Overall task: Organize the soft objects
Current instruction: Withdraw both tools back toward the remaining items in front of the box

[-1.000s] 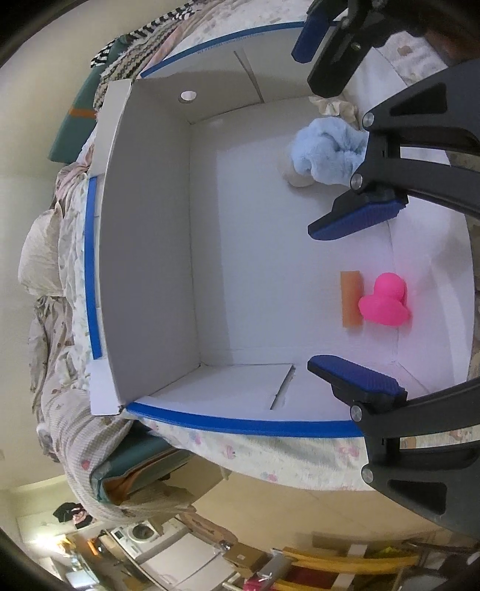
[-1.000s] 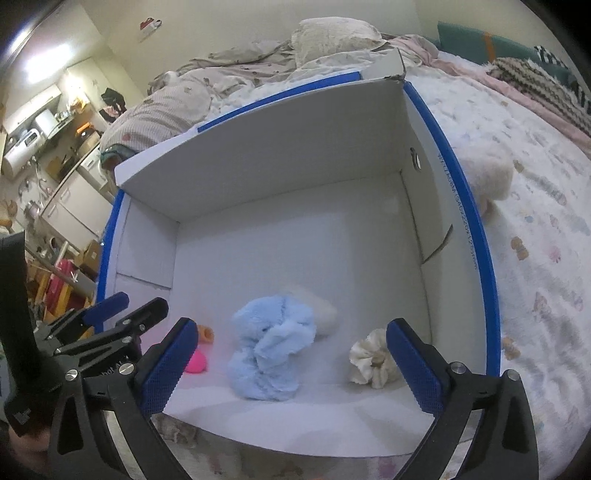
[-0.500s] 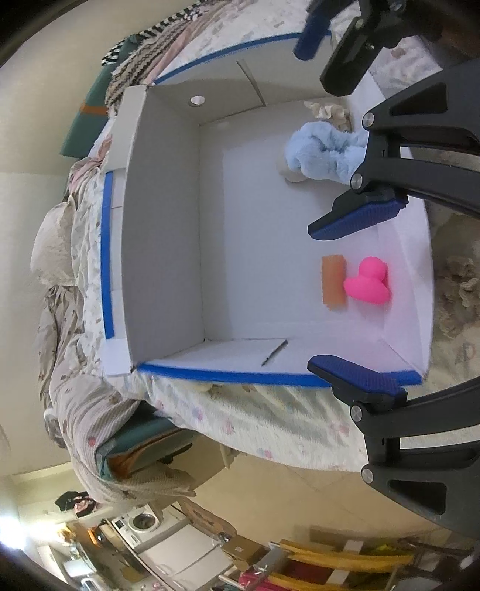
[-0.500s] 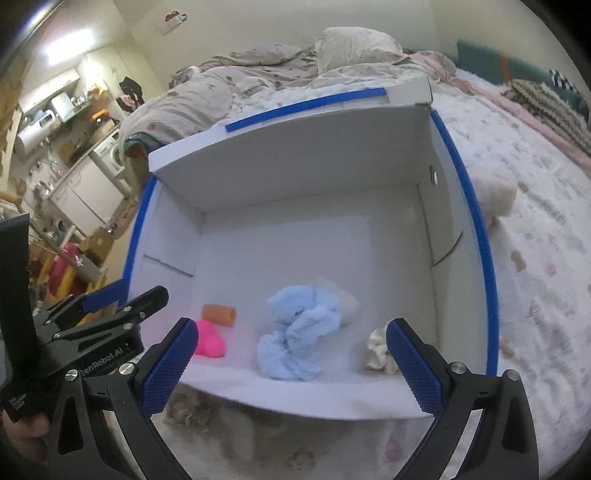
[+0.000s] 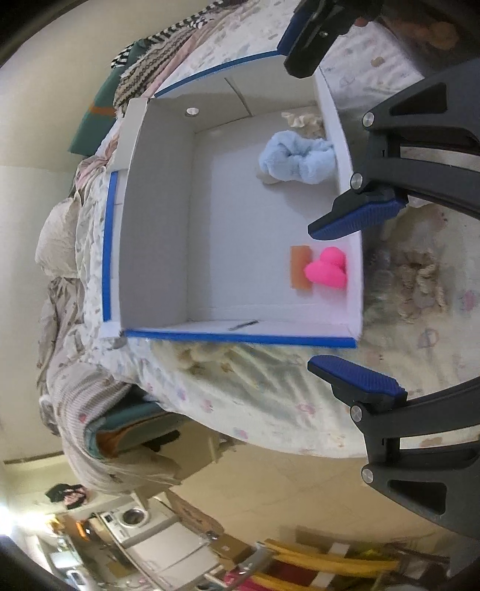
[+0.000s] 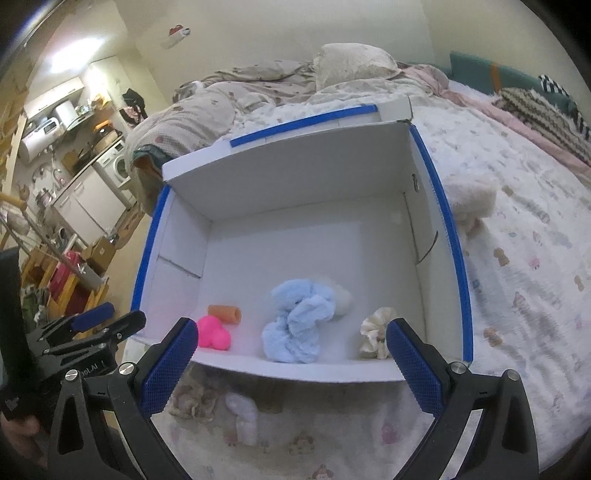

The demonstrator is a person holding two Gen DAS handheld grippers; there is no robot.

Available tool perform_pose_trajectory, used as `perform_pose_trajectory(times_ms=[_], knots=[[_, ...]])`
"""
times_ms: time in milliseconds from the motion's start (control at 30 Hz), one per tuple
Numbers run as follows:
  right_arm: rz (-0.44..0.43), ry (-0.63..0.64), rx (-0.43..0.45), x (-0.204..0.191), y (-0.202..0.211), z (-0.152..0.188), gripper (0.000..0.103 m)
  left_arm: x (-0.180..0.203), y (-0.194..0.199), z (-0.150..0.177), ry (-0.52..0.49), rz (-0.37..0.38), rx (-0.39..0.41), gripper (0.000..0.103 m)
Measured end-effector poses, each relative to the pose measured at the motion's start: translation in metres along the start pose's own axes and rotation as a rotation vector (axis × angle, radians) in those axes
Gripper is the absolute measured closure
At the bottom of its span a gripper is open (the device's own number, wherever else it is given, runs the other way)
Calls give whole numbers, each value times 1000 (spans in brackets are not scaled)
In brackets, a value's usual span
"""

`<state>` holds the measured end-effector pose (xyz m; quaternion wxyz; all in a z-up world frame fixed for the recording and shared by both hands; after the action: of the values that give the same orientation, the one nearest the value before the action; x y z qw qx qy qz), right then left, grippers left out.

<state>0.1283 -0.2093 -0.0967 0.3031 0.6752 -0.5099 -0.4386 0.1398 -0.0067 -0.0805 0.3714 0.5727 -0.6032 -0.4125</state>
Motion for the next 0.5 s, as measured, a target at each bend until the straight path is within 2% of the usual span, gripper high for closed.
perform_pose_trajectory(times_ms=[200,300,500], knots=[[3,18,25,-10,7,15,0,-19,3,19,45,-10,-31,41],[-14,23,3,-17,4,24,0,-28,1,27,60,-31,-40,41],[-26,71,-43,-39,-7,41,0,-39,-4,44,82,6,-79,41]])
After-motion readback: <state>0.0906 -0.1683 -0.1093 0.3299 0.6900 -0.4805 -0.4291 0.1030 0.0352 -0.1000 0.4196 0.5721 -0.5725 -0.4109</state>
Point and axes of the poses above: each gripper's, at about its wrist camera, not at the fingertips, and y roughly against the way its jaws point, x to its right, z to its underside, the point moved 9 cm from there along -y, roughly the way its jaws point, and after that the axes turned 13 degrees about -x, right-handed, at the moved point
